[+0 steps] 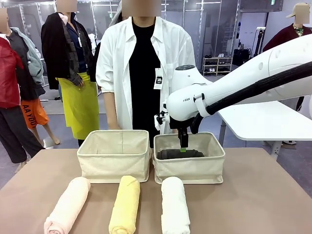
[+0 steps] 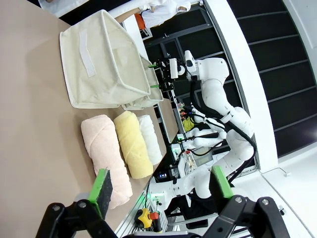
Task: Divide the towels into two baskets.
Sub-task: Pick up one hotel-folded towel from the bottom of the table and place it in the Fabric basket indicated by the person.
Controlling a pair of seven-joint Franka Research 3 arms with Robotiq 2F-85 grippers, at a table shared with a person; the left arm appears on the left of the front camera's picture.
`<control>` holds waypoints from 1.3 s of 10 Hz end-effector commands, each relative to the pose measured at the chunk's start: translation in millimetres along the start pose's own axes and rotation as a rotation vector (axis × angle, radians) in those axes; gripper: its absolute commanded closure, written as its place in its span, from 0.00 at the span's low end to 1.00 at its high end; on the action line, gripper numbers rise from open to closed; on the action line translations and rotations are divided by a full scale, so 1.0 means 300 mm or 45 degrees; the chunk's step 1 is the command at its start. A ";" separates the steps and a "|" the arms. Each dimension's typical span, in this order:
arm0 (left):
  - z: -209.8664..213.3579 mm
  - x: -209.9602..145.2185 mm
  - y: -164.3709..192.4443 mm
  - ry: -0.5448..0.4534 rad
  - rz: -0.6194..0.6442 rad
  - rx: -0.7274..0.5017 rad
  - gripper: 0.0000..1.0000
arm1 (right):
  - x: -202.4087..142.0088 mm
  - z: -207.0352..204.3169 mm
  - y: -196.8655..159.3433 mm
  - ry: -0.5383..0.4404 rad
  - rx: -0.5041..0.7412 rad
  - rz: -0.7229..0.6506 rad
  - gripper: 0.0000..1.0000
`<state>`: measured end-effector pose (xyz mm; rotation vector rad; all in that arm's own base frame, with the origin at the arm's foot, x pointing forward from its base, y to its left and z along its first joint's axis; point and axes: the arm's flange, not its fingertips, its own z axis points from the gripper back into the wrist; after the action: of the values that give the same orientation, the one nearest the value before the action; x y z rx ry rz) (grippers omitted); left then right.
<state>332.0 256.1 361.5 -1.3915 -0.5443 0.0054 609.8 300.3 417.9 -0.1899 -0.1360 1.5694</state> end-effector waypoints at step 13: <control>0.008 -0.001 -0.003 -0.004 -0.003 0.000 0.00 | -0.282 0.260 0.169 -0.242 0.177 -0.235 0.00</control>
<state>331.9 256.3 361.5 -1.3914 -0.5447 0.0058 572.2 243.1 490.8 -0.0507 -0.1541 1.4277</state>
